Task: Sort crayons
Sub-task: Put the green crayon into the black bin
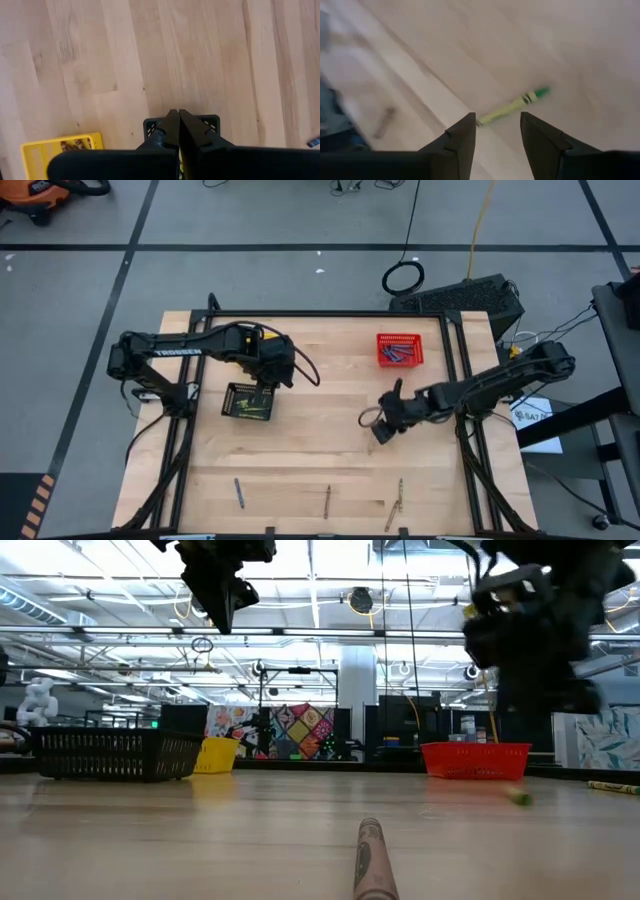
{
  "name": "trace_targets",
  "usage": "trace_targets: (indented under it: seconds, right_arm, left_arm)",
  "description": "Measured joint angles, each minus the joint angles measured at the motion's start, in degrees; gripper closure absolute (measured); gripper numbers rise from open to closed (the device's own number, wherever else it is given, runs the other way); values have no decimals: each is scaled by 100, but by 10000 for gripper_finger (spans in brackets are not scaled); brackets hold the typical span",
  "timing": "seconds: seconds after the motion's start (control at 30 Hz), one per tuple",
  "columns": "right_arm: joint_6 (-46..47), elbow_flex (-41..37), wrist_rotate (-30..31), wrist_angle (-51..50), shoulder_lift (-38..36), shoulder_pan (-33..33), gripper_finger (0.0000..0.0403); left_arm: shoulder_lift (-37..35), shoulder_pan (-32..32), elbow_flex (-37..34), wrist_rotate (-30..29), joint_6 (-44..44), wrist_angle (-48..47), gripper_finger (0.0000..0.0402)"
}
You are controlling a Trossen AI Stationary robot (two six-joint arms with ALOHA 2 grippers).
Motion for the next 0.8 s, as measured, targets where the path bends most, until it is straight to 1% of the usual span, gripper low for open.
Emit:
trace_targets:
  seconds: [0.17,0.3,0.47,0.57,0.8]
  right_arm:
    - [1070,0,-9,-709,258,582,270]
    - [1633,0,6,-1014,475,912,270]
    - [2080,17,-3,-1373,797,1165,270]
    - [2177,28,5,-1434,959,1253,271]
    - [2280,19,49,-1415,965,1283,271]
  left_arm:
    - [0,0,0,0,-11,-7,401]
    - [0,0,0,0,-13,-9,401]
    - [0,0,0,0,-44,-9,401]
    - [0,0,0,0,-44,-9,401]
    - [0,0,0,0,-44,3,401]
